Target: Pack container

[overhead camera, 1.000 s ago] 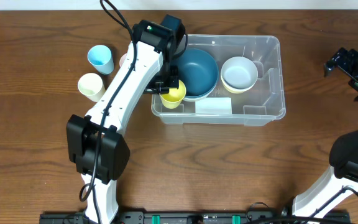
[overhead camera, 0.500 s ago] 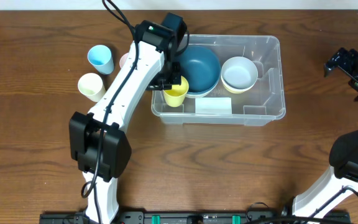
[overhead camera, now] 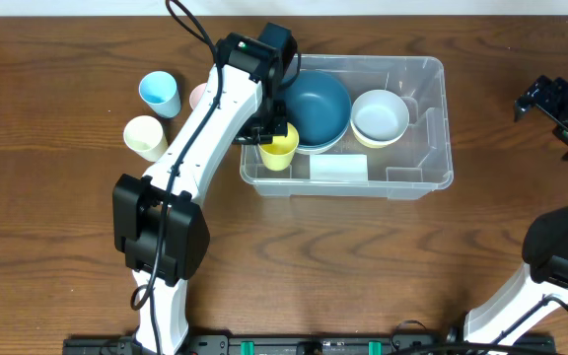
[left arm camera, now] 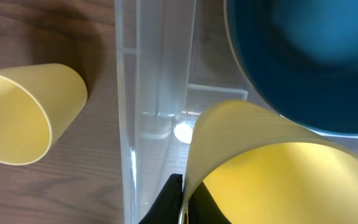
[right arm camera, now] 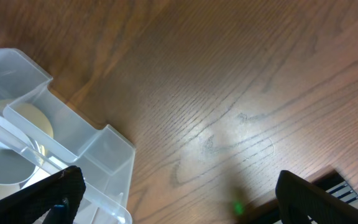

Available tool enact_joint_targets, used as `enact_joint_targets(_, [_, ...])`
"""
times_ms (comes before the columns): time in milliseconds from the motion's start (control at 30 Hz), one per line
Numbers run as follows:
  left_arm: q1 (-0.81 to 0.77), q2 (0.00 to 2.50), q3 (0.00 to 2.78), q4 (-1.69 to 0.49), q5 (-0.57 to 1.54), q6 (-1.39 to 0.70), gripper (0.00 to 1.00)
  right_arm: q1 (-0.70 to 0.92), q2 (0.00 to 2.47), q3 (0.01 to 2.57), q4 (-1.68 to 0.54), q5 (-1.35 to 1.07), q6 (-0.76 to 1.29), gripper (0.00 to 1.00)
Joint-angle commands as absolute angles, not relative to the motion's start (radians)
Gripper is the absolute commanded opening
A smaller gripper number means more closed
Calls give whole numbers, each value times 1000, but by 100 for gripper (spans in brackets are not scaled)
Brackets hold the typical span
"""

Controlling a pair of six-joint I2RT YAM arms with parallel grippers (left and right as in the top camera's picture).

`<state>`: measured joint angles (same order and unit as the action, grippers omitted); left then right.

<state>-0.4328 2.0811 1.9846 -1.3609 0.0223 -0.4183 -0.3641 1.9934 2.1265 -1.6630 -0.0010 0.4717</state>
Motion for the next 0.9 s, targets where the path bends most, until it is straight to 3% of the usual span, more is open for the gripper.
enact_joint_targets(0, [-431, 2091, 1980, -1360, 15, -412, 6, -364, 1986, 2125, -1664, 3, 490, 99])
enact_joint_targets(867, [-435, 2091, 1897, -1307, 52, -412, 6, -364, 1986, 2125, -1664, 3, 490, 99])
